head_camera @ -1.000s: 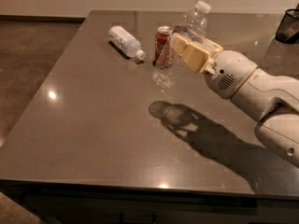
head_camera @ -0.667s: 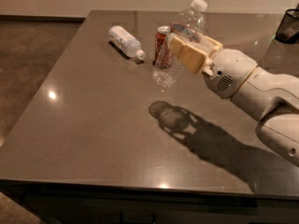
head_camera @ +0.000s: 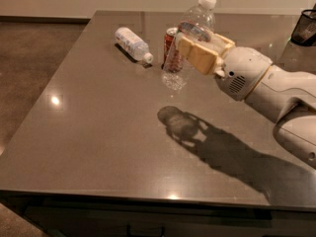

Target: Place water bottle upright

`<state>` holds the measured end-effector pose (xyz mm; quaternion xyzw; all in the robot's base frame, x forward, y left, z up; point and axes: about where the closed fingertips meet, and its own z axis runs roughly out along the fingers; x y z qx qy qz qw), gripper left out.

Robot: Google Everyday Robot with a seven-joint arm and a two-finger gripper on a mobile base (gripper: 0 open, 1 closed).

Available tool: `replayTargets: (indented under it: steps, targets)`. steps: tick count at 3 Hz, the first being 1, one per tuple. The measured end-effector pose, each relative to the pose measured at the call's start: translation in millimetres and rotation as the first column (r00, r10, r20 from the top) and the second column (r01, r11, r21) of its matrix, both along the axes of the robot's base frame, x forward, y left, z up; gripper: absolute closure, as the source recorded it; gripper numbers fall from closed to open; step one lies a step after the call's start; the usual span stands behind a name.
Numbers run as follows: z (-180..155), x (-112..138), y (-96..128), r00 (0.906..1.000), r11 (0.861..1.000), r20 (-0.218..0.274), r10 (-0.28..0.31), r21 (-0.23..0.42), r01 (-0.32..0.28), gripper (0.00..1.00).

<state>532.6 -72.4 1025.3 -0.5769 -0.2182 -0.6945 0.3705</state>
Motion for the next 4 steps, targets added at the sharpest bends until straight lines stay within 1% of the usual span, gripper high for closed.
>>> replayTargets:
  steps: [1, 2, 3, 4]
  targets:
    - [3, 2, 1, 0.9998, 0.997, 0.013, 0.016, -0.078, -0.015, 1.00]
    - [-2, 5, -2, 0.9996, 0.985, 0.001, 0.027, -0.168, -0.027, 1.00]
    - [-13, 4, -8, 0.9991, 0.971, -0.013, 0.039, -0.236, -0.041, 1.00]
    - [-29, 0, -10, 0.9984, 0.964, -0.022, 0.052, -0.262, -0.056, 1.00]
